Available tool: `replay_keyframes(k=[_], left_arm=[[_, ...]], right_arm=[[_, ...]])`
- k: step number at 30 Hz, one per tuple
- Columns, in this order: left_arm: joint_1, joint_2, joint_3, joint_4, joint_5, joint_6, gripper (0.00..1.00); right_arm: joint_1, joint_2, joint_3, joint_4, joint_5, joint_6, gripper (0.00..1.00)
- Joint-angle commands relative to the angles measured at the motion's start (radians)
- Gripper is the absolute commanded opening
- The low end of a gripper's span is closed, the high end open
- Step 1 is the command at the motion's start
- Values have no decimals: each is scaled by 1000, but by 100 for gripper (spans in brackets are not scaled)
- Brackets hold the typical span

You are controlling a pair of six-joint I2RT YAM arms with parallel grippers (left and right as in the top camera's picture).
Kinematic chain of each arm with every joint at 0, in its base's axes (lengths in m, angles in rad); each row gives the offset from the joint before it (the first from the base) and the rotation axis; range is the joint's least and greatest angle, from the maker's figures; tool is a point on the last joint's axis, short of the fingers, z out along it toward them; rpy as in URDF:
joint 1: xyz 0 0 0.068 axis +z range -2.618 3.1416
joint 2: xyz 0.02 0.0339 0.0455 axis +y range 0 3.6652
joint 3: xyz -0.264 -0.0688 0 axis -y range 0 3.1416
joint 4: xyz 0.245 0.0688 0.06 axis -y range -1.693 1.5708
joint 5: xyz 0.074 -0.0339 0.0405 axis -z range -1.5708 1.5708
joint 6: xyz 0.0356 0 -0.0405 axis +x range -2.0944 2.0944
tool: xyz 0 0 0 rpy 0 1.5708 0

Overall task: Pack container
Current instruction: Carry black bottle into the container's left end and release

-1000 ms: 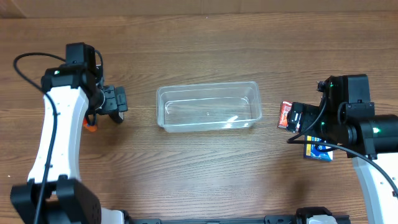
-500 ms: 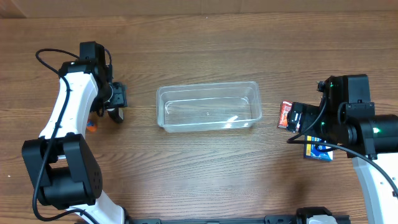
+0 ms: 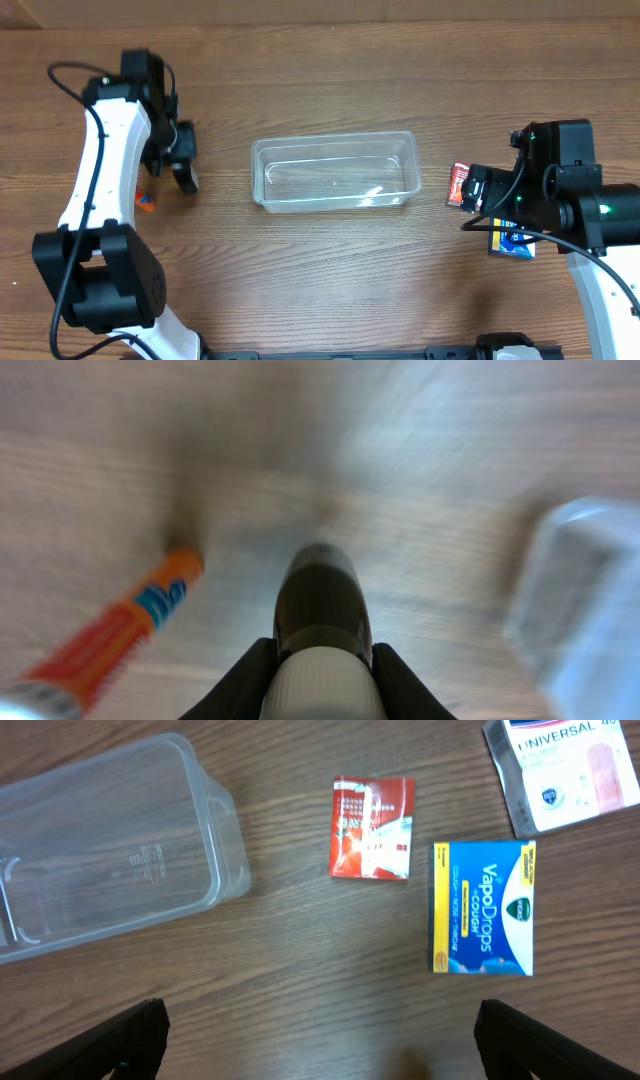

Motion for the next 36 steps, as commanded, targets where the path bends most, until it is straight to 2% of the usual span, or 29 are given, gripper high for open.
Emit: replay_keyframes(k=[1, 6, 9, 12, 17, 22, 24, 25, 26, 27, 28, 36], left_arm=[[-121, -101, 220, -72, 56, -47, 4], [-375, -177, 249, -69, 50, -158, 4], [-440, -132, 191, -56, 33, -232, 4], [-447, -77, 114, -12, 33, -260, 4], [-443, 16, -4, 145, 8, -256, 4], [-444, 60, -27, 202, -108, -256, 4], [-444, 60, -31, 207, -112, -256, 4], [-444, 60, -34, 207, -112, -256, 7], [-444, 60, -40, 207, -112, -256, 20], [-444, 60, -45, 207, -112, -256, 27], [-444, 60, -50, 209, -111, -257, 30], [-444, 68, -57, 242, -64, -261, 28]], right_arm=[[4, 0, 19, 2, 9, -10, 100], [4, 0, 19, 2, 9, -10, 100], [4, 0, 19, 2, 9, -10, 100], [4, 0, 19, -3, 9, -10, 100], [4, 0, 19, -5, 9, -10, 100], [4, 0, 18, -4, 9, -10, 100], [4, 0, 19, -3, 9, -10, 100], [4, 0, 19, -2, 9, -10, 100], [4, 0, 19, -1, 9, -10, 100], [4, 0, 19, -2, 9, -10, 100], [4, 0, 18, -2, 9, -10, 100], [4, 0, 19, -5, 9, -10, 100]])
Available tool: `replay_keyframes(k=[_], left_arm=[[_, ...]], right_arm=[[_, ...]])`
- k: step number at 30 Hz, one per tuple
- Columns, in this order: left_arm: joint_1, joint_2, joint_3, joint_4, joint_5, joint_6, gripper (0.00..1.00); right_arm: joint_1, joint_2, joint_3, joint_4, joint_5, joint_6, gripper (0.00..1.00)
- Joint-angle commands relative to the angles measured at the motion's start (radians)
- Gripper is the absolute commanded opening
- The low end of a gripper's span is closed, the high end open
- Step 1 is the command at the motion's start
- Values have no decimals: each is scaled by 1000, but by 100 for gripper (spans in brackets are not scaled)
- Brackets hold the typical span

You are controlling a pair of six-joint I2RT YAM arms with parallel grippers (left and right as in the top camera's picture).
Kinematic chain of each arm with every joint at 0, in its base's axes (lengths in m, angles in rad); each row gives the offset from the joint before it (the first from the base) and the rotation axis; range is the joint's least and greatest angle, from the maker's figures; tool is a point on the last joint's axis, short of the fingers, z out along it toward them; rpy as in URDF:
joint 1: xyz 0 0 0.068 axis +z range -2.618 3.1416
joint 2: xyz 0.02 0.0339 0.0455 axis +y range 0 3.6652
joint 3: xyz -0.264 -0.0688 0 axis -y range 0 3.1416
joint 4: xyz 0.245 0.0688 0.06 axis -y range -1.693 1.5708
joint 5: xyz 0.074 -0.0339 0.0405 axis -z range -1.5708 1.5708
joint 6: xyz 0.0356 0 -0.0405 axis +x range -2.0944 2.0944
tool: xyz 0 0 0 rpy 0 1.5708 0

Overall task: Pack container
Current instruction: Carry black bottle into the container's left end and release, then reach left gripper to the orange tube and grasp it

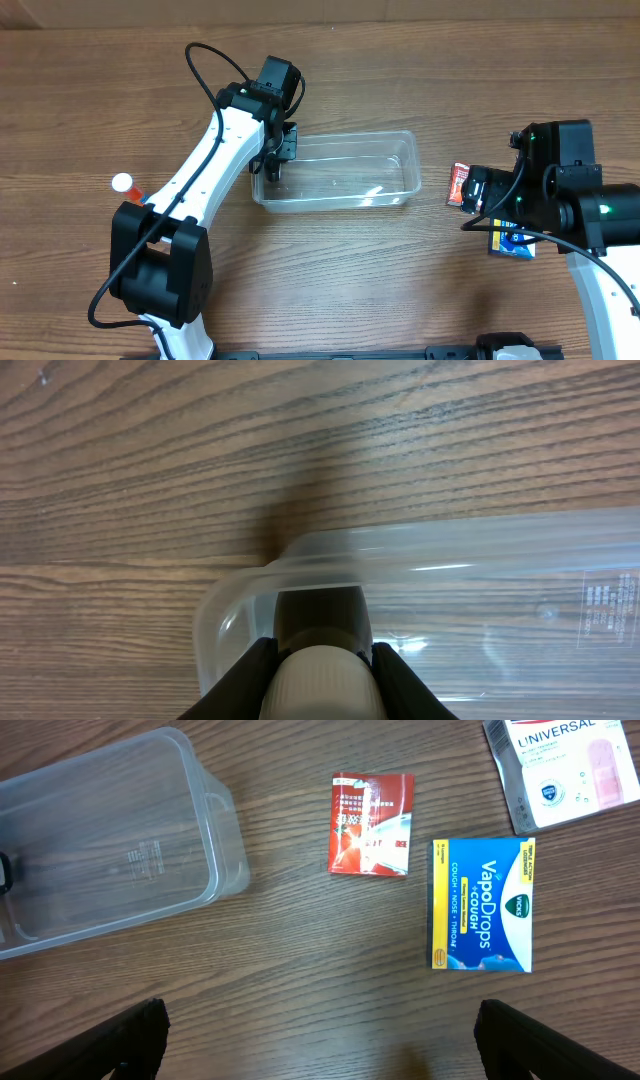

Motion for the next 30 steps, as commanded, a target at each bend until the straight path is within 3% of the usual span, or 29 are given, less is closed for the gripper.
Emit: replay_keyframes(k=[1, 6, 9, 12, 15, 21, 23, 24, 27, 30], left_arm=[[0, 10, -4, 18, 29, -18, 28], [0, 94, -4, 12, 47, -17, 25], [0, 97, -2, -4, 47, -16, 33], [0, 77, -1, -21, 45, -13, 56], [0, 18, 5, -23, 31, -12, 63], [0, -229, 13, -29, -3, 14, 68], [14, -353, 13, -81, -75, 6, 86], [53, -428, 13, -139, -107, -23, 100], [242, -546, 13, -304, -116, -74, 100], [516, -571, 11, -396, -82, -63, 100]], right_arm=[[4, 0, 19, 2, 9, -7, 100], [4, 0, 18, 1, 9, -7, 100], [4, 0, 18, 2, 9, -7, 100], [4, 0, 19, 2, 9, -7, 100], [4, 0, 18, 2, 9, -7, 100], [4, 0, 19, 2, 9, -7, 100], [4, 0, 19, 2, 9, -7, 100], [4, 0, 18, 2, 9, -7, 100], [4, 0, 18, 2, 9, -7, 100], [4, 0, 19, 2, 9, -7, 100]])
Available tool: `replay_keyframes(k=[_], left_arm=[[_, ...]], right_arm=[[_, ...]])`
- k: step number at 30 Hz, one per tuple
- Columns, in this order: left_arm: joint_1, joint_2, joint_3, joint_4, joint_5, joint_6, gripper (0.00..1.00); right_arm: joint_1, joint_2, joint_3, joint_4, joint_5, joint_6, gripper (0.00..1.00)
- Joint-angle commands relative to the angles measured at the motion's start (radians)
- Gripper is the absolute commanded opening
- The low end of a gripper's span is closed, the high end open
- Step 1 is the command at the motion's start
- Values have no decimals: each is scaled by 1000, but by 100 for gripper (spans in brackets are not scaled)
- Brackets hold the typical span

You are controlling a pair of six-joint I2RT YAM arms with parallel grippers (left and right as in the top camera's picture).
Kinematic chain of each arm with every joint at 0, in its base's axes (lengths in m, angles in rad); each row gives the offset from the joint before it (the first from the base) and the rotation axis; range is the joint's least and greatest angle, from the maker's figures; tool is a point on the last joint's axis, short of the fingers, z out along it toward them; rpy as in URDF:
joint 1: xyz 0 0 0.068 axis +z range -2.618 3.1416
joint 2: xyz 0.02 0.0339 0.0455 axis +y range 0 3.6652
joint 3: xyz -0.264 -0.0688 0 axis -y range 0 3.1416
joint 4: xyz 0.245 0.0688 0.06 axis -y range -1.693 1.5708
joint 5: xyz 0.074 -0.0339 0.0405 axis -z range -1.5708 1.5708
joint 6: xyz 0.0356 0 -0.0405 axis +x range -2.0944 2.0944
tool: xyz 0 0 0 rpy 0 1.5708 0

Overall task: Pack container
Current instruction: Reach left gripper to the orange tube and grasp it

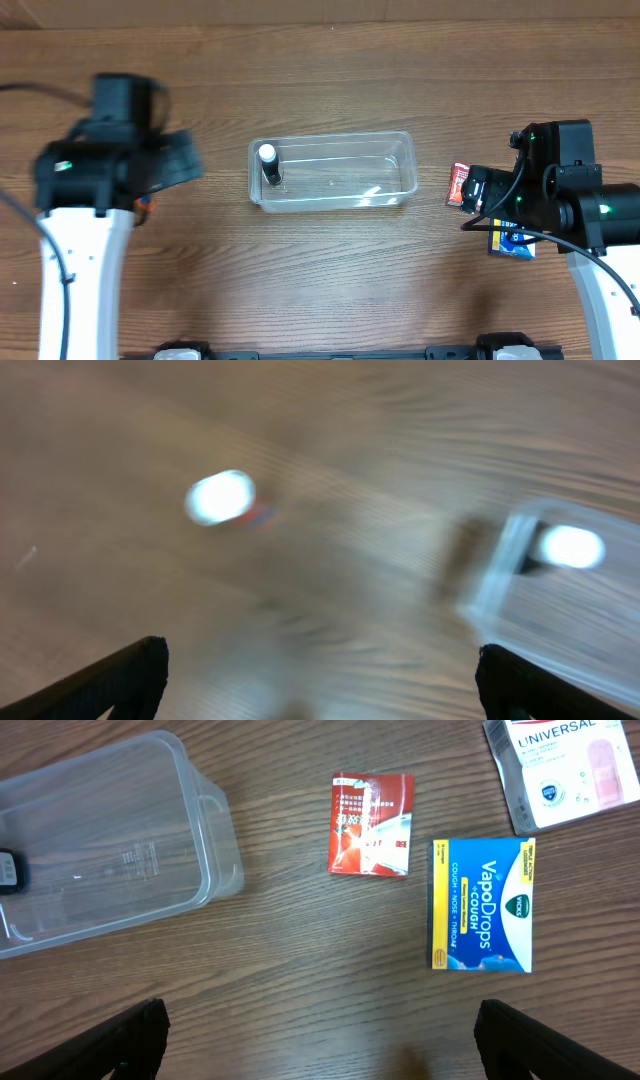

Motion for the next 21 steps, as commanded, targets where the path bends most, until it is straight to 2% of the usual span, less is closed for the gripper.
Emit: replay_keyframes(k=[1, 4, 5, 11, 14, 21], left_arm=[[264, 8, 5, -3, 89, 47, 100], [388, 76, 5, 27, 149, 106, 100], [397, 161, 5, 32, 148, 114, 100], [396, 401, 5, 72, 215, 137, 100], [396, 469, 5, 95, 219, 136, 100], [395, 512, 5, 138, 219, 135, 79]], right_arm=[[4, 0, 18, 3, 9, -7, 100], [4, 0, 18, 5, 9, -7, 100], [4, 0, 18, 5, 9, -7, 100], [4, 0, 18, 5, 9, -7, 100], [4, 0, 19, 5, 9, -7, 100], [4, 0, 18, 3, 9, -7, 100]])
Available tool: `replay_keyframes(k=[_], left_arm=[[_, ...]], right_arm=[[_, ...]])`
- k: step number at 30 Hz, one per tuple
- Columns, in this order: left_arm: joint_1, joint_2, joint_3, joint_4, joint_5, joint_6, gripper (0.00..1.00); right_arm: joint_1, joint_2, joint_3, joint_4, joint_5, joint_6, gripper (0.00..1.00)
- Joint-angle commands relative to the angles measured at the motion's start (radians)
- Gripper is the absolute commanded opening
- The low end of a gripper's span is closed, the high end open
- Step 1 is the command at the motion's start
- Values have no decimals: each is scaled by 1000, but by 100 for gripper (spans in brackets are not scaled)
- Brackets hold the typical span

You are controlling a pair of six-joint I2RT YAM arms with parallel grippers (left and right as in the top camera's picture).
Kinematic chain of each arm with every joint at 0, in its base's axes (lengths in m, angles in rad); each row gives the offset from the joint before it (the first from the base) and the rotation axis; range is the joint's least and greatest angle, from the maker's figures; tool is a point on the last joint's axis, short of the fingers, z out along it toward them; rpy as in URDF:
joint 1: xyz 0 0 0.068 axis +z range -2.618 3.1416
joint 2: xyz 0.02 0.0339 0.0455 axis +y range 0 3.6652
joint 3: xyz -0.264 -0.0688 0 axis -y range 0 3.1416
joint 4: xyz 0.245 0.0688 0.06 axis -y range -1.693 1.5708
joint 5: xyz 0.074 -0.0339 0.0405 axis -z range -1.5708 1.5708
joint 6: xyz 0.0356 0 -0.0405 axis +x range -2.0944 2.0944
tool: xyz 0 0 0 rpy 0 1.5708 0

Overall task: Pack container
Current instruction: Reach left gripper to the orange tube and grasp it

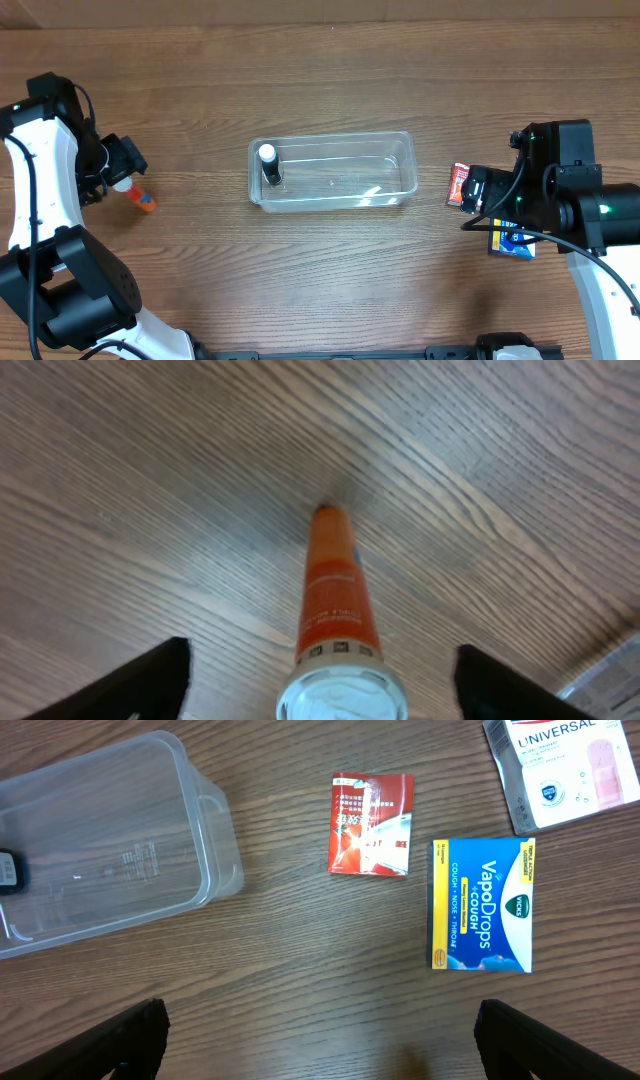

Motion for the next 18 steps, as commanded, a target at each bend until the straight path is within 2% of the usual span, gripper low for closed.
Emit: replay_keyframes(k=[1, 3, 5, 9, 12, 14, 18], left_arm=[[3, 27, 4, 8, 14, 15, 73], [2, 32, 4, 8, 14, 15, 61], [2, 39, 4, 3, 14, 15, 57], [-15, 39, 3, 1, 14, 15, 38], [-26, 39, 3, 2, 14, 15, 28], [-26, 39, 3, 0, 14, 15, 25], [-29, 38, 3, -13, 58, 16, 6]], right_arm=[[4, -1, 18, 1, 9, -7, 100], [4, -1, 19, 1, 9, -7, 100], [4, -1, 19, 1, 9, -7, 100], [4, -1, 19, 1, 9, -7, 100], [4, -1, 18, 1, 9, -7, 100], [4, -1, 19, 1, 9, -7, 100], [4, -1, 19, 1, 9, -7, 100]])
